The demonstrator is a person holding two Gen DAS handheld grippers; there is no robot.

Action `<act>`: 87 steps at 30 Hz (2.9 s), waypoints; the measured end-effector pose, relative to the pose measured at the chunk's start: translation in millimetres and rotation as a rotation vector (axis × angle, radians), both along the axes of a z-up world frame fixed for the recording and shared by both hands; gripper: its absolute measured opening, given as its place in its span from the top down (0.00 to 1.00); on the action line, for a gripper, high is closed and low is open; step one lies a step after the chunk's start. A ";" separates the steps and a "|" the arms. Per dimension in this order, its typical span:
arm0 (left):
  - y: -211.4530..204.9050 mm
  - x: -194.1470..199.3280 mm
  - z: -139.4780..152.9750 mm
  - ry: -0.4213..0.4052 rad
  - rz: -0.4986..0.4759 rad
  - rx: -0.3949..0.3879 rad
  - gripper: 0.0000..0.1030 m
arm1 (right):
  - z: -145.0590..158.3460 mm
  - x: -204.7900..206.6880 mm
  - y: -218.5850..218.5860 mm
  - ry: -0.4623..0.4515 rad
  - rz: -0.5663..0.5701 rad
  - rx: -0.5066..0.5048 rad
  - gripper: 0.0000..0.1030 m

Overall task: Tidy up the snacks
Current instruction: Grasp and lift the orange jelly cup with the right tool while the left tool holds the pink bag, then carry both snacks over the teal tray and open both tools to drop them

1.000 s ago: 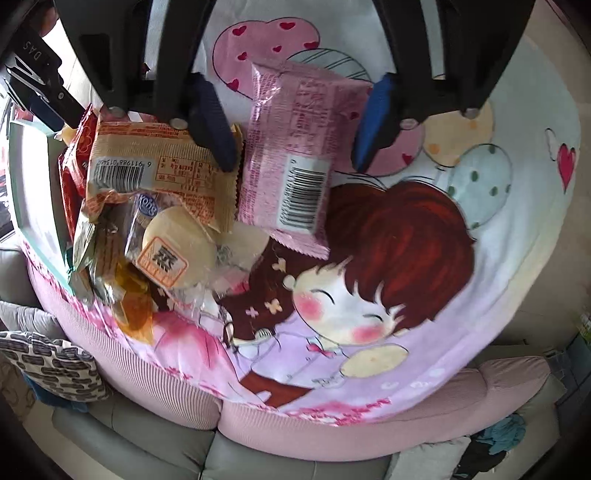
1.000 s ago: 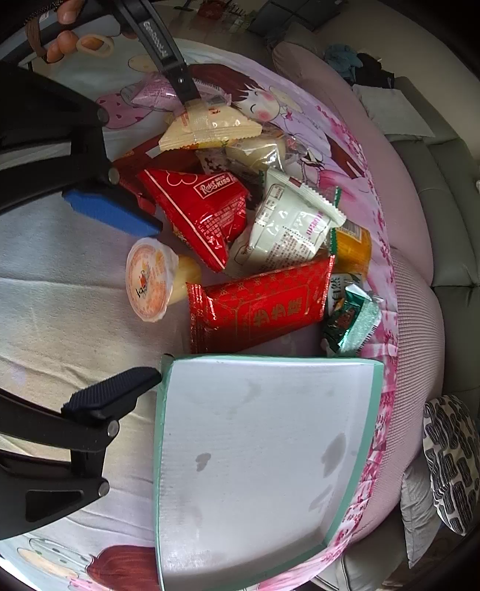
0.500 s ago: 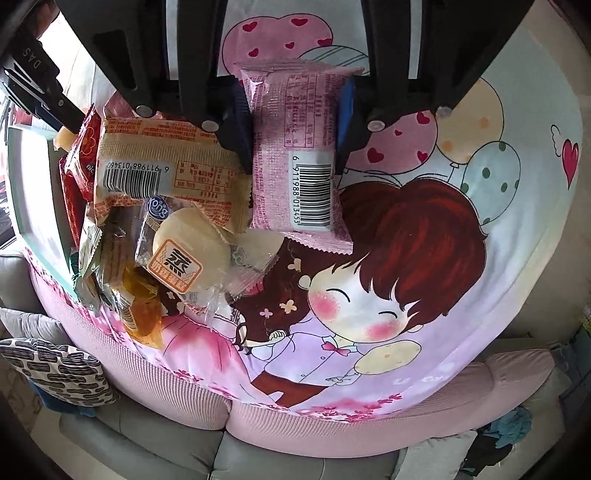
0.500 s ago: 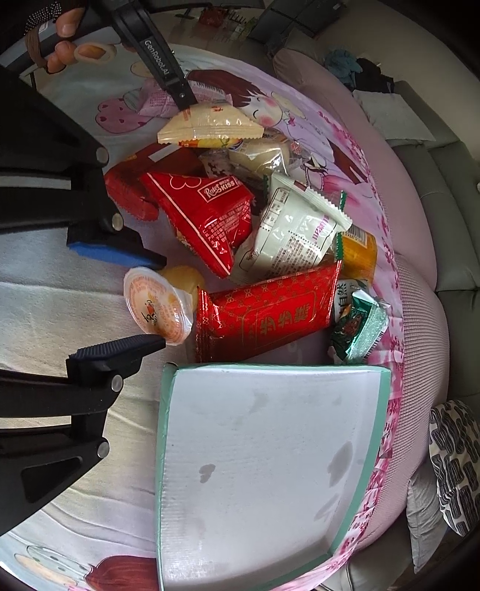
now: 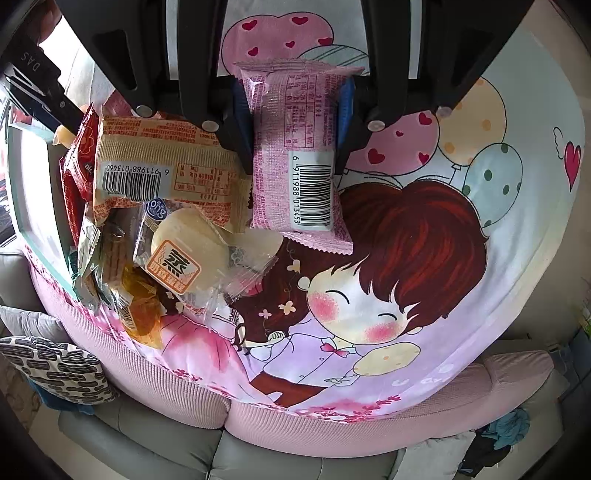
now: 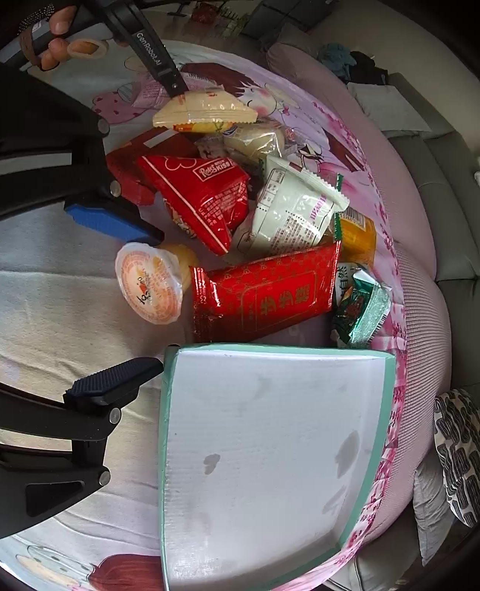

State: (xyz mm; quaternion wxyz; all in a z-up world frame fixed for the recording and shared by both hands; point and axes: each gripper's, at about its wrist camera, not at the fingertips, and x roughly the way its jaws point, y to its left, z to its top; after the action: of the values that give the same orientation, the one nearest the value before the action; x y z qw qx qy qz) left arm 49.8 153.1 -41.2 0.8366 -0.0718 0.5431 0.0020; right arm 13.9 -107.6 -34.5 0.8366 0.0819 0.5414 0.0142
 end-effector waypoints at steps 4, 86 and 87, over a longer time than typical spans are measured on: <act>1.0 -0.4 -0.6 -0.005 -0.003 -0.011 0.61 | -1.1 3.3 3.8 -0.011 0.025 0.013 0.35; -263.8 55.5 74.6 -0.136 -0.444 -0.048 0.62 | 71.3 27.9 -185.1 -0.189 -0.405 -0.036 0.54; -274.0 62.5 67.9 -0.117 -0.450 -0.047 0.62 | 69.2 30.7 -190.9 -0.187 -0.416 -0.037 0.54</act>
State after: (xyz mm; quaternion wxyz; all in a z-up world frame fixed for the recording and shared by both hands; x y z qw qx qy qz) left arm 112.3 -120.9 26.6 0.8441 0.0313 0.4959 -0.2013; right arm 44.6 -298.5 34.7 0.8694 0.1749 0.4332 -0.1610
